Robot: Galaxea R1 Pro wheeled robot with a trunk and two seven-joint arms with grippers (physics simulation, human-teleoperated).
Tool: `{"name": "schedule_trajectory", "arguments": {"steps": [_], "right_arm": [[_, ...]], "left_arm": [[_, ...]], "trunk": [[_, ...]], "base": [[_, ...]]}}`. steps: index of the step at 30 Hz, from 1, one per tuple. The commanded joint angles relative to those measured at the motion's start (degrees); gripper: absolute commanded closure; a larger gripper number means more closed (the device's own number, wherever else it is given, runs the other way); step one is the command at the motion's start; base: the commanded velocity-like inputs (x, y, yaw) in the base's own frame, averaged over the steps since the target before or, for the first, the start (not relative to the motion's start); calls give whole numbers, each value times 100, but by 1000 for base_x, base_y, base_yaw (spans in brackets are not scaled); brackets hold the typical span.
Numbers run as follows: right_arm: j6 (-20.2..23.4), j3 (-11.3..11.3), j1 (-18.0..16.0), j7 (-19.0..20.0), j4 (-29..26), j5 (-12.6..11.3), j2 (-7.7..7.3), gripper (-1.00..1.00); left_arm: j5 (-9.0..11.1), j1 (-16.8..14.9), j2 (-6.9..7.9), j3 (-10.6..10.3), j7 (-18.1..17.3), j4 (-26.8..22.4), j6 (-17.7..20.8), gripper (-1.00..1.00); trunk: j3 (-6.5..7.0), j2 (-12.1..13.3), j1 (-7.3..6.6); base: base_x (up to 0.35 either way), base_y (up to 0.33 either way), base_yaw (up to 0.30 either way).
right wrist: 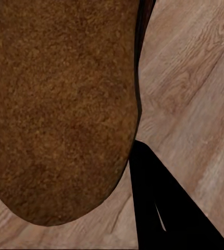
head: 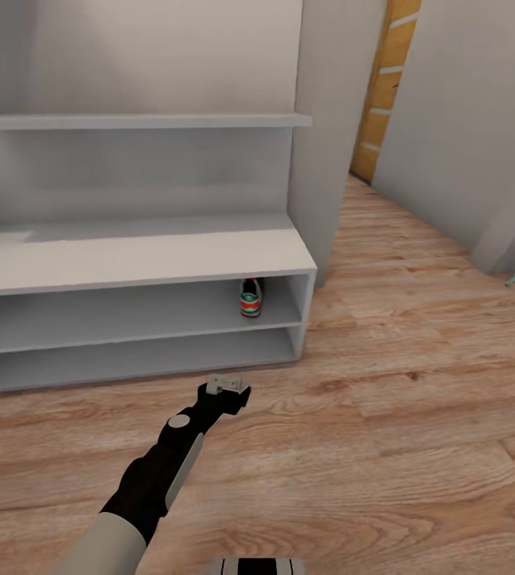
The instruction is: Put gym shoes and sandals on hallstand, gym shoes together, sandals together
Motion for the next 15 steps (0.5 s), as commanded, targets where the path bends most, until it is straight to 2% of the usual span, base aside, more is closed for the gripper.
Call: {"name": "schedule_trajectory", "arguments": {"steps": [1,7,15], "right_arm": [[39,-1,-2,-18,-11,12,-1,100],[39,-1,-2,-18,-12,12,-1,100],[39,-1,-2,-18,-12,12,-1,100]], "left_arm": [[49,-3,-1,1,-8,-3,31,-100],[49,-4,-1,8,-8,-3,32,-100],[49,-2,5,9,-8,-8,40,-100]], "trunk": [[-5,-2,-1],[-5,-2,-1],[-5,-2,-1]], "base": [[-10,311,282],[-3,314,229],[-24,315,36]]}}
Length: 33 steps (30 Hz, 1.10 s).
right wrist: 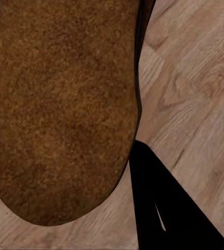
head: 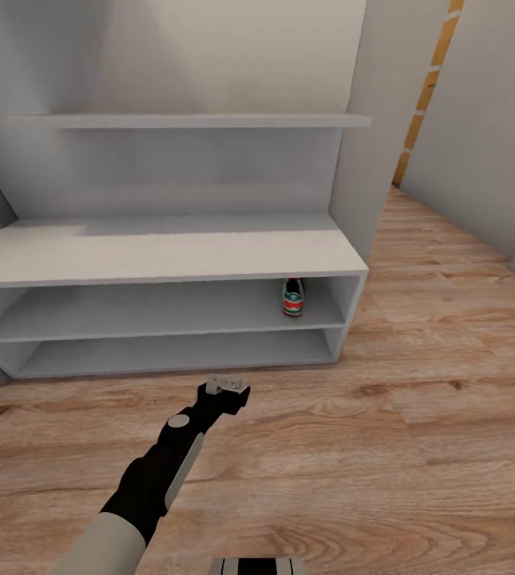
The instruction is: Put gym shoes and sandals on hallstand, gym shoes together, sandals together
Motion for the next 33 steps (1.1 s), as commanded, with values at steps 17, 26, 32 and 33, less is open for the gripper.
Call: {"name": "schedule_trajectory", "arguments": {"steps": [17,26,32,33], "right_arm": [[47,0,-4,-18,-10,14,-1,100],[47,0,-4,-18,-10,14,-1,100],[47,0,-4,-18,-10,14,-1,100],[47,0,-4,-18,-10,14,-1,100]], "left_arm": [[49,-6,3,6,-8,-8,33,-100],[49,-2,3,9,-8,-8,33,-100],[75,-4,3,7,-8,-8,33,-100],[89,-3,3,7,-8,-8,33,-100]], "trunk": [[-4,-2,-2],[-4,-2,-2],[-4,-2,-2],[-4,-2,-2]], "base": [[-156,307,1],[-159,306,0],[-23,312,0],[-8,315,0]]}}
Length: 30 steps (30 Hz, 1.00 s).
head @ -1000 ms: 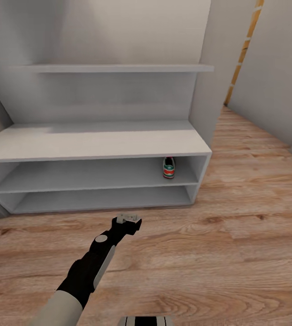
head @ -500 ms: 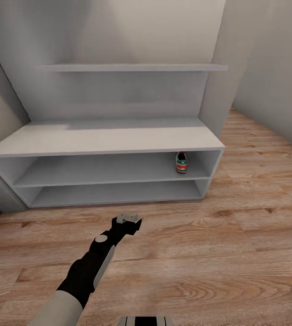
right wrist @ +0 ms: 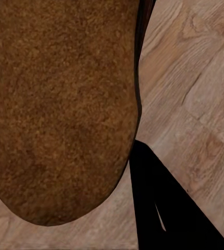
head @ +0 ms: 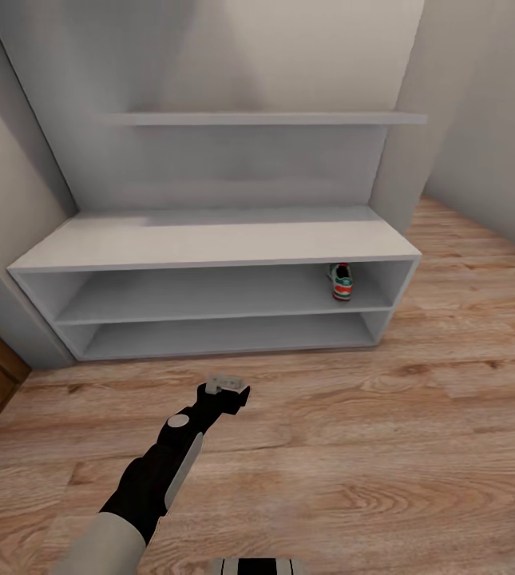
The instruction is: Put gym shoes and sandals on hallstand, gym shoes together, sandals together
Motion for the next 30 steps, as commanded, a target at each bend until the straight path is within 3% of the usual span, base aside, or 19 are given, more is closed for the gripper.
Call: {"name": "schedule_trajectory", "arguments": {"steps": [1,7,30], "right_arm": [[38,0,-4,-18,-10,14,-1,100],[46,0,-4,-18,-10,14,1,100],[47,0,-4,-18,-10,14,0,100]], "left_arm": [[130,-2,0,1,-4,-5,32,-100],[276,-5,8,2,1,-5,32,-100],[294,-6,12,6,2,-5,32,-100]], "trunk": [[-4,-2,-1],[-4,-2,-1],[-4,-2,-1]], "base": [[-3,316,0],[-1,316,0],[0,318,0]]}}
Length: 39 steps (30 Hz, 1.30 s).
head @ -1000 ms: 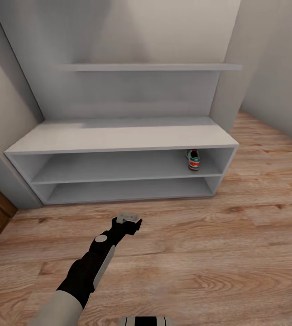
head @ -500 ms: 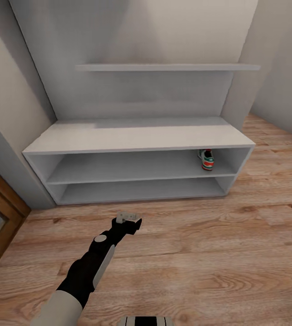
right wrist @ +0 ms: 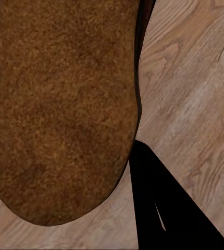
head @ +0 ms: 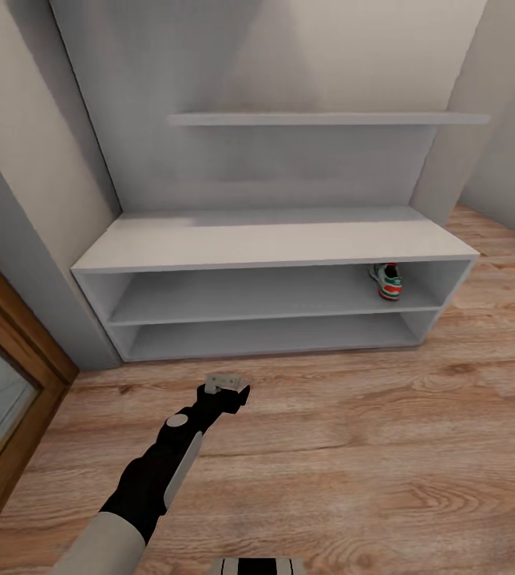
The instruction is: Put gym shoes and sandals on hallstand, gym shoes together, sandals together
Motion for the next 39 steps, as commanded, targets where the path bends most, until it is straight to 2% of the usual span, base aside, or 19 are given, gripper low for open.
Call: {"name": "schedule_trajectory", "arguments": {"steps": [1,9,15,17,19,20,21,22,24,28,33,39], "right_arm": [[38,0,-4,-18,-9,14,0,100],[38,0,-4,-18,-11,14,1,100],[38,0,-4,-18,-10,14,2,100],[38,0,-4,-18,-11,14,0,100],[38,6,-4,-18,-7,14,1,100],[38,6,-4,-18,-6,14,3,100],[38,8,-4,-18,-4,14,4,100],[38,13,-4,-18,-4,14,5,100],[38,63,-4,-18,-3,14,7,100],[38,307,-4,-21,0,14,7,100],[22,620,-4,-18,20,8,7,100],[35,646,-4,1,16,10,46,100]], "left_arm": [[61,0,3,2,-6,-5,32,-100],[93,0,26,25,-11,-14,32,-100],[96,2,122,175,-98,-14,31,-100],[95,2,159,195,-319,-14,28,-100],[95,2,282,205,-1031,-8,5,-100],[95,3,313,205,-1203,-7,0,-100],[91,4,436,206,-1916,1,-69,-100],[89,4,485,206,-2199,7,-159,-100],[92,9,549,207,-2544,15,-454,-100],[94,17,583,207,-2727,20,-801,-100],[87,22,594,198,-2788,21,-912,-100],[86,24,610,192,-2791,21,-923,-100]], "trunk": [[-4,-2,-1],[-4,-2,-1],[-4,-2,-1],[-4,-2,-1],[-4,-2,-1],[-4,-2,-1],[-4,-2,-1],[-4,-2,-1],[-4,-2,-1],[-4,-2,-1],[-4,-2,-1],[-4,-2,-1]], "base": [[0,318,0],[0,218,0],[0,26,9],[0,5,140],[0,2,235],[0,1,256],[0,0,277],[0,0,282],[0,0,286],[0,0,289],[0,0,128],[0,0,6]]}}
